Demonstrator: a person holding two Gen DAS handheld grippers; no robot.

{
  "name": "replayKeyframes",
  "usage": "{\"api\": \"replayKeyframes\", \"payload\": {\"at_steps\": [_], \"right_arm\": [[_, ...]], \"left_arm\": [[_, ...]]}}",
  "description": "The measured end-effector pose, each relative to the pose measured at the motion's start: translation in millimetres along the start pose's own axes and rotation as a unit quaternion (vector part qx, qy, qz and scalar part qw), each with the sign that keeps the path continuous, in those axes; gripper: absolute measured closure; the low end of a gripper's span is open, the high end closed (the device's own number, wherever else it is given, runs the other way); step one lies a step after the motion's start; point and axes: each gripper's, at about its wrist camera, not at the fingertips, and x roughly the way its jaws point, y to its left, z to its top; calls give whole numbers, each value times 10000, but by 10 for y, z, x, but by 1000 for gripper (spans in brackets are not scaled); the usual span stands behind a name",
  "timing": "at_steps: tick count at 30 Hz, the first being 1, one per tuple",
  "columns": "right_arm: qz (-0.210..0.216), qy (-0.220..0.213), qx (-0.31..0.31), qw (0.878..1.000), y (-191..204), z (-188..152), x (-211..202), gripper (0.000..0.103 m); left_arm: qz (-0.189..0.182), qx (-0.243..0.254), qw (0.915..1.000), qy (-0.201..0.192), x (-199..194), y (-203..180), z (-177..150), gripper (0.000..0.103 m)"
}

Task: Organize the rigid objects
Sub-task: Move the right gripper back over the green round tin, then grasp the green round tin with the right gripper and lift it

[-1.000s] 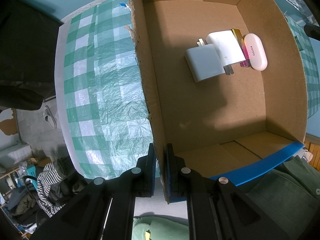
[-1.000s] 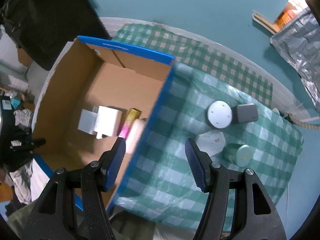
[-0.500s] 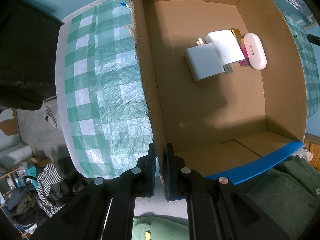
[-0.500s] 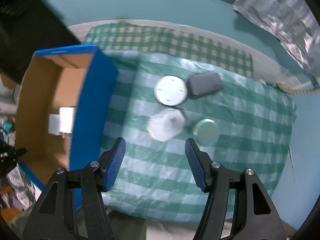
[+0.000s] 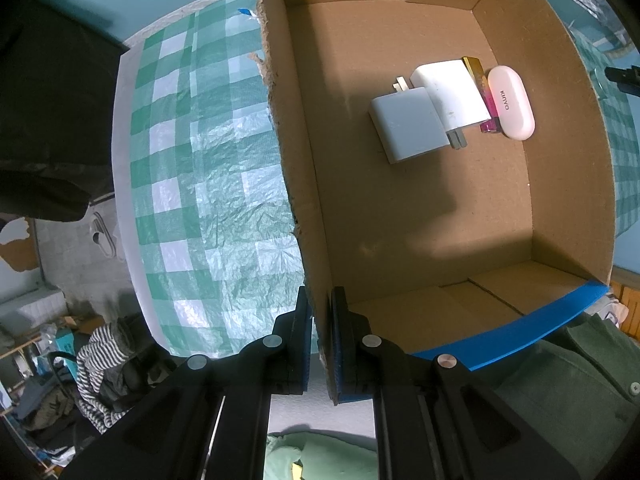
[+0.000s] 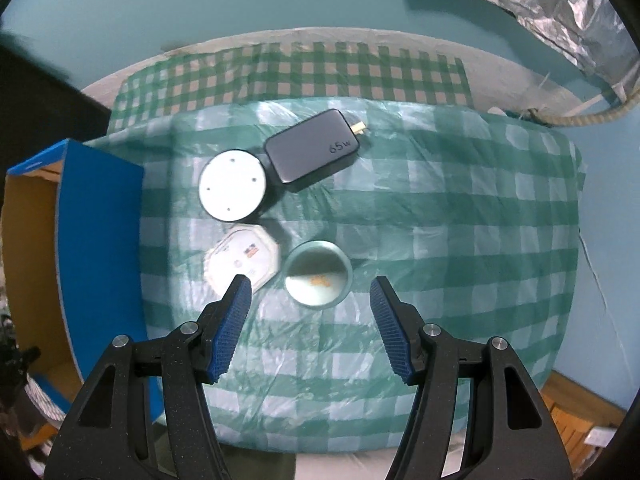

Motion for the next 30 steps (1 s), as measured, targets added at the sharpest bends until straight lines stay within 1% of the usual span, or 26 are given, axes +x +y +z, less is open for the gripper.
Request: {"api": "replayKeyframes", "payload": {"at_steps": [5, 8, 15, 19, 20, 21, 23, 26, 30], "right_arm": [[-85, 26, 25, 10000, -26, 51, 124, 41], [-69, 131, 57, 9999, -56, 64, 218, 41], [49, 315, 187, 9993, -104, 60, 397, 41], [115, 329, 260, 9991, -111, 60, 473, 41], [117, 348, 255, 9990, -108, 60, 492, 44], [106, 373, 245, 9989, -105, 61, 512, 49], [123, 410, 247, 9988, -110, 71, 557, 54], [120, 418, 283, 9987, -112, 77, 587, 56], [3, 392, 167, 9991, -83, 74, 594, 59]], "left_arm": [[-4, -12, 10000, -11, -6, 2, 13, 94], [5, -12, 10000, -15, -5, -5, 10, 94], [-2, -38, 10000, -5, -1, -5, 12, 94], [-24, -52, 10000, 4, 6, 6, 11, 94], [-25, -54, 10000, 5, 14, 7, 6, 94], [-24, -57, 10000, 7, 17, 8, 7, 94], [-22, -61, 10000, 7, 22, 8, 3, 94], [-15, -55, 10000, 9, 27, 7, 0, 94], [-30, -67, 10000, 10, 31, 6, -2, 94]]}}
